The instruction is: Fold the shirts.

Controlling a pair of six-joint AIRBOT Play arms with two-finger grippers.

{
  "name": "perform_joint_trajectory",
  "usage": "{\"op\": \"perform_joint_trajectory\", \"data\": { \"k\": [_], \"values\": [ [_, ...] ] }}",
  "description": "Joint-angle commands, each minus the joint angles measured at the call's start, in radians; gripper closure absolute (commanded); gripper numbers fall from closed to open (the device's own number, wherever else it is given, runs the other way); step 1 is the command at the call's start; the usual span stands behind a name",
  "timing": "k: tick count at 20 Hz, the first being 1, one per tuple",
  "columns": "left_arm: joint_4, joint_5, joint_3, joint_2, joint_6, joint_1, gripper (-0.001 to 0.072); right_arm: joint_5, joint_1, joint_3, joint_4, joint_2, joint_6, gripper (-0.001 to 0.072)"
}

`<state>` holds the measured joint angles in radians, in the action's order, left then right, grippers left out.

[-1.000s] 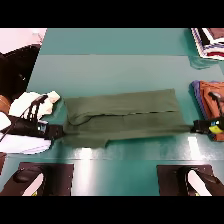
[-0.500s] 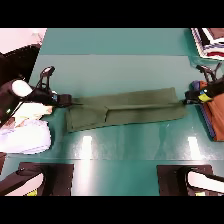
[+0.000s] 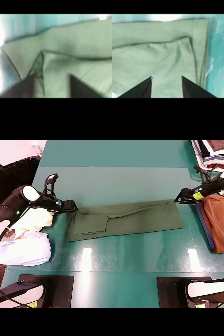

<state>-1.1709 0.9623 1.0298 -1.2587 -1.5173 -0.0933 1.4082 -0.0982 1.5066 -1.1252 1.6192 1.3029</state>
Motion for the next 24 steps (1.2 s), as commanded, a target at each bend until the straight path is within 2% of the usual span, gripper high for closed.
{"op": "perform_joint_trajectory", "data": {
  "k": [1, 4, 8, 11, 12, 14, 15, 16, 19, 24],
  "values": [
    [0.009, 0.114, 0.028, -0.004, 0.007, 0.0, 0.0668, 0.068, -0.099, 0.012, 0.027, 0.016, -0.026, 0.029],
    [0.096, 0.113, 0.028, -0.005, 0.007, 0.0, 0.067, 0.045, -0.2, -0.072, 0.042, 0.022, -0.036, 0.0133],
    [0.161, 0.033, 0.028, -0.008, 0.005, -0.053, 0.0679, 0.039, -0.243, -0.18, 0.199, 0.106, -0.125, 0.0132],
    [0.171, -0.034, 0.028, -0.017, -0.034, -0.123, 0.0679, 0.036, -0.196, -0.179, 0.245, 0.175, -0.135, 0.0142],
    [0.182, -0.067, 0.028, -0.024, -0.051, -0.15, 0.0679, 0.033, -0.169, -0.179, 0.243, 0.188, -0.145, 0.019],
    [0.214, -0.132, 0.039, -0.058, -0.056, -0.198, 0.068, 0.03, -0.13, -0.179, 0.235, 0.192, -0.183, 0.0349],
    [0.219, -0.134, 0.063, -0.087, -0.056, -0.219, 0.068, 0.032, -0.121, -0.179, 0.237, 0.183, -0.211, 0.0582],
    [0.225, -0.13, 0.103, -0.129, -0.056, -0.243, 0.0679, 0.035, -0.119, -0.179, 0.241, 0.164, -0.237, 0.0697],
    [0.233, -0.103, 0.257, -0.277, -0.055, -0.321, 0.068, 0.041, -0.119, -0.179, 0.261, 0.038, -0.24, 0.0697],
    [0.237, -0.034, 0.514, -0.531, -0.058, -0.454, 0.068, 0.034, -0.077, -0.178, 0.554, -0.187, -0.222, 0.0697]
  ]
}}
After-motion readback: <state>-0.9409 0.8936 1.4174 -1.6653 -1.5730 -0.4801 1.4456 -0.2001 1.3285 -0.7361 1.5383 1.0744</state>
